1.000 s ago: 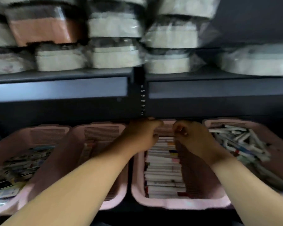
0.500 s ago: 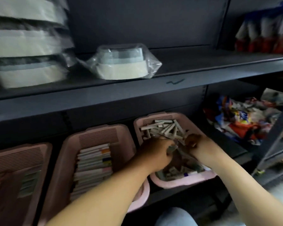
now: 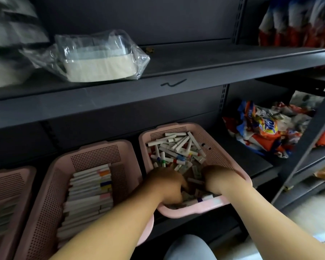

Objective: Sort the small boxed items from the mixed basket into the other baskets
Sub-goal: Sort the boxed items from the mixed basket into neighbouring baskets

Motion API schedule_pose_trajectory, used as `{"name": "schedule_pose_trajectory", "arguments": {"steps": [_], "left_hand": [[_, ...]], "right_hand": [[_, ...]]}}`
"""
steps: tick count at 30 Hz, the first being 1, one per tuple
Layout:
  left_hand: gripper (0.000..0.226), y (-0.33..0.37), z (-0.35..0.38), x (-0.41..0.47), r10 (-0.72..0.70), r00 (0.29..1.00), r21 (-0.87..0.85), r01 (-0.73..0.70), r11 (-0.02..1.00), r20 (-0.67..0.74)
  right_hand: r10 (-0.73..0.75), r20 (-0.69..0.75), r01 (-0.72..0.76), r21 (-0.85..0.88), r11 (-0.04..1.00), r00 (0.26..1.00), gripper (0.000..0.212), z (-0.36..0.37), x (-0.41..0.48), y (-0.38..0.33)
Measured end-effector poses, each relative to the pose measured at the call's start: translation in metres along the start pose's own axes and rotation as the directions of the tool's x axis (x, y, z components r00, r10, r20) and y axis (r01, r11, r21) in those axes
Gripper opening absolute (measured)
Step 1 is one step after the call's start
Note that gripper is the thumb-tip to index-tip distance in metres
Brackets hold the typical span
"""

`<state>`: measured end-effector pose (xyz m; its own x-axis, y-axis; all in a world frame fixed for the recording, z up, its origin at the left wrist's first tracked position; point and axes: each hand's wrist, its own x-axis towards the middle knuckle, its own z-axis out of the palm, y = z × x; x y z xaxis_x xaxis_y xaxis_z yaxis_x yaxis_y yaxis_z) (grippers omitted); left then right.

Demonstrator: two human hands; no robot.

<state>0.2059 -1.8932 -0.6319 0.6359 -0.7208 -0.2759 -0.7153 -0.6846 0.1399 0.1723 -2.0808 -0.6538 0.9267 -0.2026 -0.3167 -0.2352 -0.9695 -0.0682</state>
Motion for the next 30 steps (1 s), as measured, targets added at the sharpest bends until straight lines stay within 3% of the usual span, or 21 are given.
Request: {"name": "schedule_pose_trajectory", "arguments": {"steps": [3, 6, 9, 13, 18, 24, 30], "left_hand": [[0.051, 0.0, 0.003, 0.004, -0.002, 1.0, 0.032, 0.002, 0.999, -0.011], [0.04, -0.003, 0.007, 0.006, -0.026, 0.998, -0.001, 0.026, 1.0, -0.053], [0.022, -0.006, 0.011, 0.007, -0.045, 0.989, -0.108, 0.029, 0.994, -0.142], [0.022, -0.011, 0.014, 0.006, -0.076, 0.957, -0.269, -0.002, 0.963, -0.279], [0.034, -0.015, 0.01, 0.002, -0.09, 0.877, -0.33, -0.081, 0.941, -0.471], [0.036, -0.043, 0.001, -0.027, -0.135, 0.833, -0.307, -0.044, 0.951, -0.537], [0.033, -0.093, -0.02, -0.091, -0.202, 0.79, -0.246, 0.067, 0.967, -0.58]], "right_hand": [[-0.024, -0.019, 0.024, 0.017, 1.0, 1.0, 0.015, -0.001, -0.002, 0.0], [-0.008, -0.055, 0.018, 0.173, 0.985, 0.998, 0.013, -0.006, -0.004, -0.003], [-0.058, -0.099, 0.079, 0.221, 0.972, 0.993, 0.024, -0.007, -0.004, -0.003], [-0.003, -0.194, 0.075, 0.361, 0.93, 0.981, 0.038, -0.016, -0.012, -0.002], [0.043, -0.296, 0.115, 0.494, 0.862, 0.954, 0.032, -0.024, -0.02, -0.003], [0.068, -0.379, 0.212, 0.647, 0.732, 0.923, 0.014, -0.034, -0.03, -0.018], [-0.083, -0.422, 0.375, 0.679, 0.631, 0.903, 0.005, -0.046, -0.035, -0.086]]}}
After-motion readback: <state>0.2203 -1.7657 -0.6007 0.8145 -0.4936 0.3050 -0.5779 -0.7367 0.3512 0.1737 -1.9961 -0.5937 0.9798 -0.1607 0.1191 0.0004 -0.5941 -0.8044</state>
